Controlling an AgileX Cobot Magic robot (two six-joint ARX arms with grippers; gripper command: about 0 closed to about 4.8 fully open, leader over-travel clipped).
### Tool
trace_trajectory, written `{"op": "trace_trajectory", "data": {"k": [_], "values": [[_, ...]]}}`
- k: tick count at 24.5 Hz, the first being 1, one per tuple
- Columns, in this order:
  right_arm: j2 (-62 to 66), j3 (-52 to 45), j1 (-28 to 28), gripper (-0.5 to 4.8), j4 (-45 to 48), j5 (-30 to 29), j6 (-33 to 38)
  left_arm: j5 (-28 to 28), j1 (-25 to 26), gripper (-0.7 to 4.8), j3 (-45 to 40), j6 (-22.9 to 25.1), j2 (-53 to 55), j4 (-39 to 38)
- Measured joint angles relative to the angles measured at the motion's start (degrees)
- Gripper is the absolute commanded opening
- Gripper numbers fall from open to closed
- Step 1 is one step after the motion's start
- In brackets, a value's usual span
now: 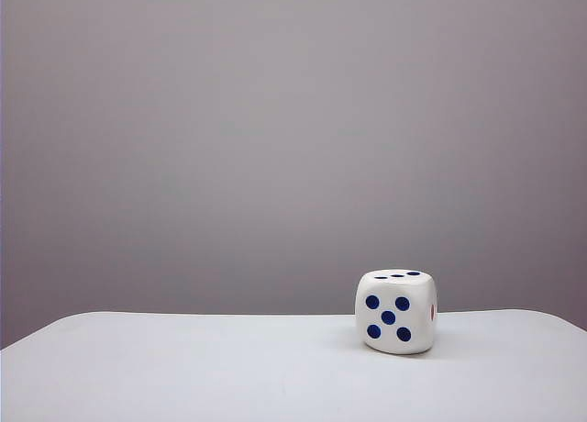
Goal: Pick up the dice on the table and roll the dice.
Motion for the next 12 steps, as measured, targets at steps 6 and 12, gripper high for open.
{"op": "trace_trajectory", "data": {"k": [6, 12], "values": [[23.7, 15.2, 0.0, -0.07, 3.3, -7.0, 0.1, 1.6, 0.0, 0.79, 14.1, 6.0, 24.0, 0.0], [49.5, 34.6, 0.1, -0.07, 0.6, -21.0, 0.1, 6.9, 0.0, 0.79, 29.8, 8.3, 42.7, -1.5]]}}
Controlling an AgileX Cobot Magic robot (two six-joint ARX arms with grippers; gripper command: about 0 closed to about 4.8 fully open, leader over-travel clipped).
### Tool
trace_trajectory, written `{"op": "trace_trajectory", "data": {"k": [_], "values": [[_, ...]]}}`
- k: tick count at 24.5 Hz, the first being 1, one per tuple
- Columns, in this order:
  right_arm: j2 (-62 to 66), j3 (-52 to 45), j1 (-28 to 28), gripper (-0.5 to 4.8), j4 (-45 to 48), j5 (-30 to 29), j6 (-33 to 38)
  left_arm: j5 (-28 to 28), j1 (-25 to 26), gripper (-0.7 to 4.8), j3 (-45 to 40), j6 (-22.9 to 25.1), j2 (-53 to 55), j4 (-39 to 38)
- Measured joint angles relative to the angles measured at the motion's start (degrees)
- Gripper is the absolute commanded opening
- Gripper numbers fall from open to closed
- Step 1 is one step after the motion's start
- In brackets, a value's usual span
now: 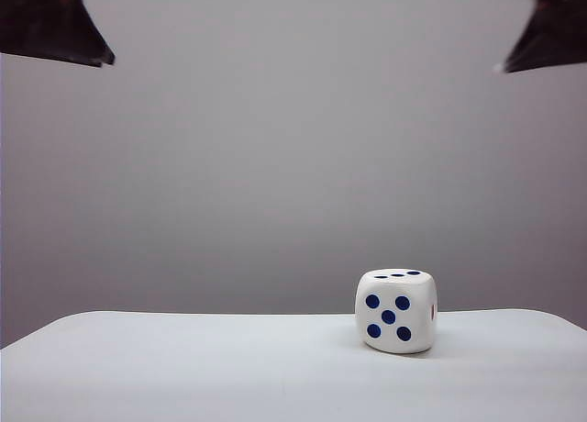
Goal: Pick up the dice on the table and roll the dice.
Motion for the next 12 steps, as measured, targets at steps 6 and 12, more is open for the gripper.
{"op": "trace_trajectory", "data": {"k": [6, 12], "values": [[17.0, 10.7, 0.0, 0.91, -4.9, -5.9, 0.0, 2.8, 0.0, 0.79, 10.4, 2.0, 14.6, -6.7], [30.8, 13.7, 0.5, 4.79, -9.3, -9.8, 0.2, 14.8, -0.4, 0.79, 10.8, 2.2, 22.9, -8.2]]}}
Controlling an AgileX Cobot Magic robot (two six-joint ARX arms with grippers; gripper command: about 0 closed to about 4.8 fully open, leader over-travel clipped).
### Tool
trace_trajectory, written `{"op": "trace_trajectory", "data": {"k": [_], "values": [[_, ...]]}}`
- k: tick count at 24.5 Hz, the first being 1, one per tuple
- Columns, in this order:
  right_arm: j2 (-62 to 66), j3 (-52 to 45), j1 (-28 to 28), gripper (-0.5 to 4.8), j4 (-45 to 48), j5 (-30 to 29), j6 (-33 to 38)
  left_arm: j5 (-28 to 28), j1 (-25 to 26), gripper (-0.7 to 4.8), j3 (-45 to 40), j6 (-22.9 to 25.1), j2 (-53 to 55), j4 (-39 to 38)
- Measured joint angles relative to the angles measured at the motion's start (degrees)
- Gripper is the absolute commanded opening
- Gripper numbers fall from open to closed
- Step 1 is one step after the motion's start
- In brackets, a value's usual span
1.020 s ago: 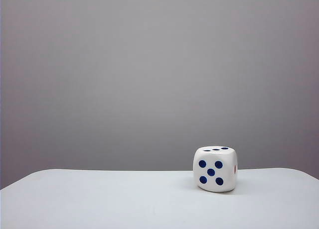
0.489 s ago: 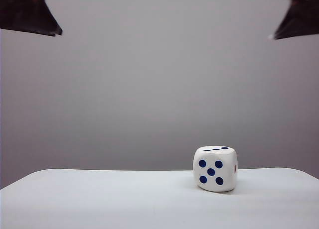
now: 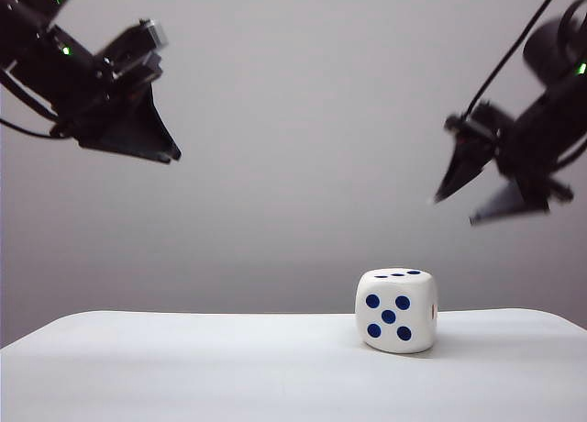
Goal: Pick up the dice on the table and roll the dice.
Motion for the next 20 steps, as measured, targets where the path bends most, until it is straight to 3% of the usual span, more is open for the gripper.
{"op": "trace_trajectory", "data": {"k": [6, 16, 17, 19, 20], "values": [[6.6, 0.1, 3.7, 4.79, 1.2, -1.0, 0.2, 0.3, -2.0, 0.79, 0.1, 0.0, 1.4, 0.0], [13.6, 0.4, 7.9, 4.79, 9.1, 6.4, 0.2, 0.6, -2.9, 0.79, 0.1, -0.3, 1.4, -2.3], [13.9, 0.4, 8.0, 4.29, 9.6, 6.8, 0.2, 0.6, -2.9, 0.79, 0.1, -0.3, 1.4, -2.8], [14.4, 0.9, 8.0, 1.65, 9.8, 6.8, 0.3, 0.6, -2.9, 0.79, 0.1, -0.3, 1.4, -3.0], [14.4, 1.0, 8.0, 1.17, 9.7, 6.8, 0.2, 0.6, -2.9, 0.79, 0.1, -0.3, 1.4, -3.0]]}}
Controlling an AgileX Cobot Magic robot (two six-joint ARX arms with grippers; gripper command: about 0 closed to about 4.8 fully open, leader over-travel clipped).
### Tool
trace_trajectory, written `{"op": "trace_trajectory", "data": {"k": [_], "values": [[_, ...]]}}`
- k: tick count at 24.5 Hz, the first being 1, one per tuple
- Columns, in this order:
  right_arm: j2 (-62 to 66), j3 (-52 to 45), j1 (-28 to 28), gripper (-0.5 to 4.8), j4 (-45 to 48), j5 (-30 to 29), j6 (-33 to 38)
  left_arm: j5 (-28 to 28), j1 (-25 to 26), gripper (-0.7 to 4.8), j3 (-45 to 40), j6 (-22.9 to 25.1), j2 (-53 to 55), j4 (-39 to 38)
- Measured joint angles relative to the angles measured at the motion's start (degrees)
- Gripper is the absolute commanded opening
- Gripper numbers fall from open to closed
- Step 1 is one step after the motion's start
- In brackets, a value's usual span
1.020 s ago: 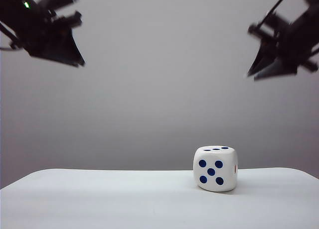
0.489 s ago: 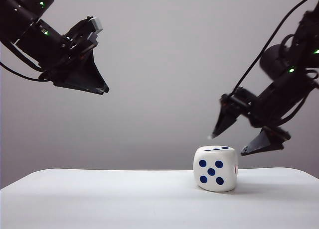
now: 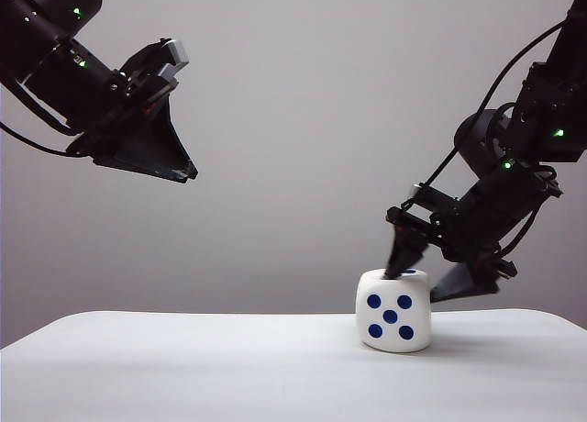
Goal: Pick up the dice on the table and roll the dice.
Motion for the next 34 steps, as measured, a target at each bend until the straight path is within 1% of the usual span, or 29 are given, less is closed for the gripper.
{"op": "trace_trajectory", "data": {"k": [1, 2, 6, 8, 10, 11, 13, 15, 19, 24, 26, 27, 28, 30, 32, 33, 34], "values": [[0.0, 0.1, 0.0, 0.77, 0.0, 0.0, 0.0, 0.0, -0.1, 0.79, 0.0, 0.0, 0.0, 0.0], [0.1, 0.2, 0.0, 0.66, 0.0, -0.3, 0.0, 0.0, -0.2, 0.79, 0.0, 0.0, 0.0, 0.0], [0.1, 0.8, 0.0, 0.66, -0.2, -2.8, 0.0, 4.6, -0.3, 0.79, 0.0, -0.1, 0.0, -0.1], [-0.2, 0.7, 0.0, 0.66, -1.0, -6.6, 0.1, 4.9, -0.3, 0.79, 0.0, -0.1, -0.3, -0.5], [-2.1, 0.6, 0.0, 0.66, -1.9, -10.7, 0.2, 4.9, -0.3, 0.81, 0.0, -0.1, -1.7, -0.8], [-4.0, 0.6, 0.0, 0.66, -2.3, -12.8, 0.2, 4.5, -0.3, 0.90, 0.0, -0.1, -3.2, -0.8], [-6.8, 0.6, 0.0, 0.66, -2.8, -14.9, 0.2, 2.4, -0.3, 0.94, 0.0, -0.1, -5.7, -0.8], [-11.5, 0.7, 0.0, 0.67, -5.0, -18.2, 0.2, 0.3, -0.2, 0.94, 0.0, 0.0, -10.8, -1.2], [-15.4, 0.7, 0.0, 0.67, -8.1, -21.2, 0.2, 0.2, -0.3, 0.94, 0.0, 0.0, -16.2, -3.3], [-19.9, 0.7, 0.0, 0.67, -7.6, -25.6, 0.2, 0.1, -0.3, 0.94, 0.1, 0.0, -16.9, -3.5], [-22.3, 3.4, 0.0, 0.68, -7.9, -27.4, 0.2, 0.1, -0.3, 0.94, 0.1, 0.0, -16.9, -3.5], [-23.7, 5.3, 0.0, 0.86, -7.9, -28.7, 0.2, 0.1, -0.3, 0.94, 0.1, 0.0, -16.9, -3.5], [-24.9, 7.1, -0.1, 1.49, -7.9, -29.9, 0.2, 0.1, -0.3, 0.94, 0.1, 0.0, -16.9, -3.5], [-27.5, 11.6, 0.0, 4.79, -7.1, -32.2, 0.2, 0.1, -0.3, 0.94, 0.1, 0.0, -16.9, -3.4], [-29.6, 17.3, 0.0, 4.79, -4.1, -33.6, 0.1, 0.1, -0.3, 0.94, 0.0, 0.0, -16.9, -2.9], [-31.5, 23.0, 0.0, 4.79, -0.6, -32.9, -0.1, 0.1, -0.3, 0.94, 0.0, 0.0, -16.9, -2.0], [-32.4, 25.9, 0.0, 4.79, 1.3, -32.1, -0.9, 0.1, -0.3, 0.94, 0.0, 0.0, -17.0, -1.6]]}}
